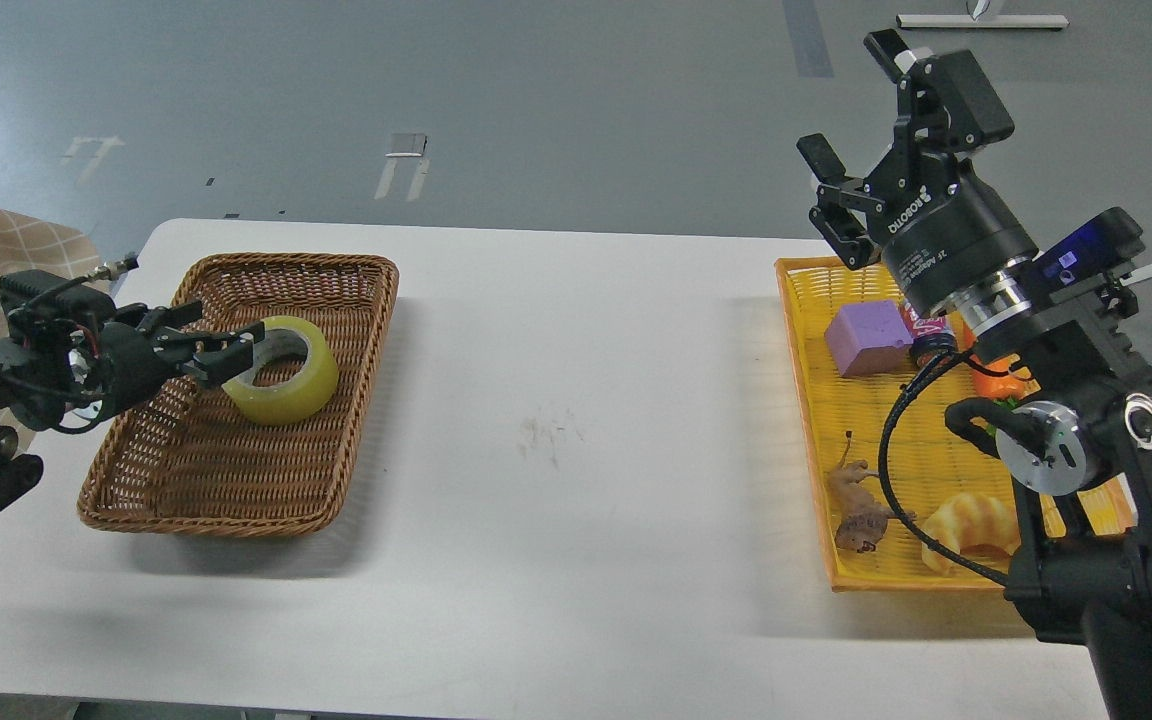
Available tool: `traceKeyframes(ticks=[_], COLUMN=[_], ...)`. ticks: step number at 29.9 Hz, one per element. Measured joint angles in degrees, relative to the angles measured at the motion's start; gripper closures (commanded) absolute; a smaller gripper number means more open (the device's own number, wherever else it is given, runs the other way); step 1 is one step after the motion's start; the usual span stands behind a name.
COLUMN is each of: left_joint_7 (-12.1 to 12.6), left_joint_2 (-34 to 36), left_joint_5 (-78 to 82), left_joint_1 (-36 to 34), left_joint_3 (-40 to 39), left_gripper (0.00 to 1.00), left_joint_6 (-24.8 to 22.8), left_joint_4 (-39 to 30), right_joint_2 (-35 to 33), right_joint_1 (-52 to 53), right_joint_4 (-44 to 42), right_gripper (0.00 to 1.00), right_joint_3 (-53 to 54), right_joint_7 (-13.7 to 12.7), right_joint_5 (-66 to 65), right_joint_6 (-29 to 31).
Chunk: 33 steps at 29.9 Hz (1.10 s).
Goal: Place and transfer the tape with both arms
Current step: 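Open the left gripper and raise it away from the basket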
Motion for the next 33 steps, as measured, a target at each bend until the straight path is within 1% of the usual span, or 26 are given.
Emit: traceKeyframes(ticks=[7, 10, 12, 14, 16, 17, 19, 21, 23, 25, 28, 29, 33], left_joint_7=[-0.36, -0.37, -0.7, -1.75, -3.76, -4.25, -4.78, -4.8, -3.94, -2.22, 0.61, 1.2, 1.88], left_joint_2=[-1.03, -2.31, -2.65, -2.33, -0.62, 0.0, 0.39, -0.83, -3.15, -5.21, -7.02, -7.54, -8.6], left_joint_5=[-15.39, -26.29, -32.74, -37.9, -43.49, -45.6, -49.44, -52.79, -56.39, -60.1, -66.13, -68.5, -73.88], left_joint_1=[-3.96, -6.29, -7.75, -9.07, -10.29, -10.54, -10.8, -10.8, -10.8, -10.8, -10.37, -10.02, -7.63], left_joint_3=[-0.69, -0.89, -0.9, -1.4, -4.17, -5.99, -10.22, -14.86, -19.53, -23.23, -26.6, -27.31, -29.02], left_gripper=[0.02, 0.02, 0.02, 0.02, 0.02, 0.02, 0.02, 0.02, 0.02, 0.02, 0.02, 0.02, 0.02], left_joint_6=[0.01, 0.55, 0.57, 0.32, -0.5, -1.32, -3.71, -6.55, -9.25, -11.17, -13.33, -13.91, -15.34], left_joint_4=[-0.47, -1.14, -2.81, -6.81, -14.29, -17.34, -22.76, -25.64, -26.7, -27.05, -27.47, -27.7, -29.28], right_joint_2=[0.0, 0.0, 0.0, -0.01, -0.01, -0.22, -1.03, -1.72, -2.0, -2.07, -1.94, -1.78, -0.49], right_joint_1=[0.06, 0.32, 0.62, 0.8, 0.89, 0.92, 1.0, 1.09, 1.43, 1.9, 3.03, 3.59, 4.9], right_joint_4=[0.0, -0.5, -0.82, -0.93, -0.96, -0.97, -1.02, -1.05, -1.05, -1.05, -1.1, -1.11, -1.13], right_gripper=[0.0, 0.0, 0.0, 0.0, 0.0, 0.0, 0.0, 0.0, 0.0, 0.0, 0.0, 0.0, 0.0], right_joint_3=[-0.08, -0.17, -0.18, -0.18, -0.18, -0.19, -0.18, -0.06, -0.03, 0.04, 0.14, 0.09, -0.15], right_joint_7=[0.0, 0.0, 0.0, -0.01, -0.07, -0.08, -0.09, -0.09, -0.08, 0.2, 0.53, 0.59, 0.71], right_joint_5=[0.0, -0.06, -0.08, -0.08, -0.06, -0.03, -0.02, -0.01, 0.01, 0.09, 0.16, 0.17, 0.18], right_joint_6=[0.04, 0.14, 0.16, 0.18, 0.25, 0.26, 0.27, 0.27, 0.38, 0.54, 0.7, 0.75, 0.79])
